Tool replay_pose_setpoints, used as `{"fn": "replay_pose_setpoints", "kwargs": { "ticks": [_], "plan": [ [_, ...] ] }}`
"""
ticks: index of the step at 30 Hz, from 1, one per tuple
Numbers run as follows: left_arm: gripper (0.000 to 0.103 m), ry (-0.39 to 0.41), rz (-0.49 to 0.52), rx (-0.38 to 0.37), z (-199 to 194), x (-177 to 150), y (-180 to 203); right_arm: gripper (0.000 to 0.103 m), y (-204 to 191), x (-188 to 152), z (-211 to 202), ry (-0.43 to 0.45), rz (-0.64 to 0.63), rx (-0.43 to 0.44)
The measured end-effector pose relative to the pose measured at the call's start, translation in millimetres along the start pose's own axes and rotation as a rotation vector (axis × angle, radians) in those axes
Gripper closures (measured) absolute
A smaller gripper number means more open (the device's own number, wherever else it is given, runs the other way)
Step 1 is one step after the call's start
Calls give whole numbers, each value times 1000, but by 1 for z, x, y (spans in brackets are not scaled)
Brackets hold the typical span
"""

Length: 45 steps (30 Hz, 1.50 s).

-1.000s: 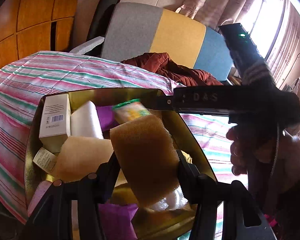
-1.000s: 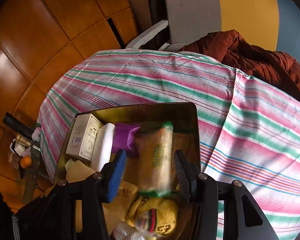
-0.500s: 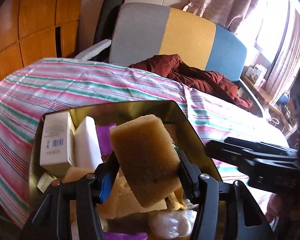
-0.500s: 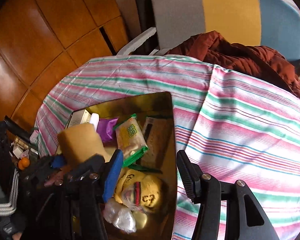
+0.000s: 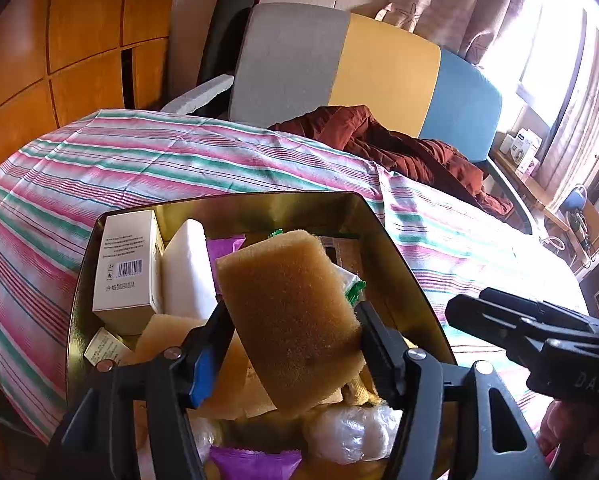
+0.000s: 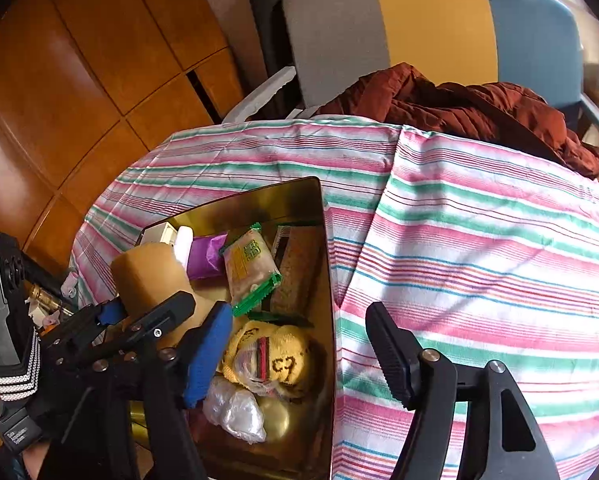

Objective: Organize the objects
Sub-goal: 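Drop the cracker packet in the tray with the right gripper while the left releases the sponge there, then lift both open grippers away from the tray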

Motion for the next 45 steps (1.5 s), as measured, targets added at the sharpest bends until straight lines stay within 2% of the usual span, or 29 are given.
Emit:
{"fn": "replay_pose_setpoints", "kwargs": {
  "ticks": [6,10,14,19,24,30,33,39,45],
  "plan": [
    [40,13,9,0,-4,3,2,31,1,-6,-6,0,-2,-10],
    [32,26,2,7,-9,6,1,26,3,-11,-10,5,-4,-24],
    [31,35,-11,-2,-17,7,1,22,5,-17,-16,10,-8,-40],
    [29,74,-50,-12,-40,9,-7,21,4,-26,-24,20,-27,-65],
    [28,83,-70,18,-65,-1,-21,19,-2,-35,-33,47,-58,-78],
    [29,95,-22,156,-100,-22,-33,18,-14,-42,-46,87,-116,-95],
    [29,105,-9,200,-113,-29,-36,14,-24,-49,-54,117,-154,-111],
    [28,149,23,357,-132,-33,-38,11,-42,-67,-70,173,-238,-151],
    [29,146,-37,312,-134,-39,-35,11,-44,-75,-81,199,-227,-147]
  ]
}}
Point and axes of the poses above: each gripper's, at about its wrist camera, not at the fingertips, and z roughly the way its jaws point, y to its right, x to its top, the point moved 6 cm from there along z, roughly the way its jaws point, and after that the axes turned 15 degrees about y, right-handed, at the moved point
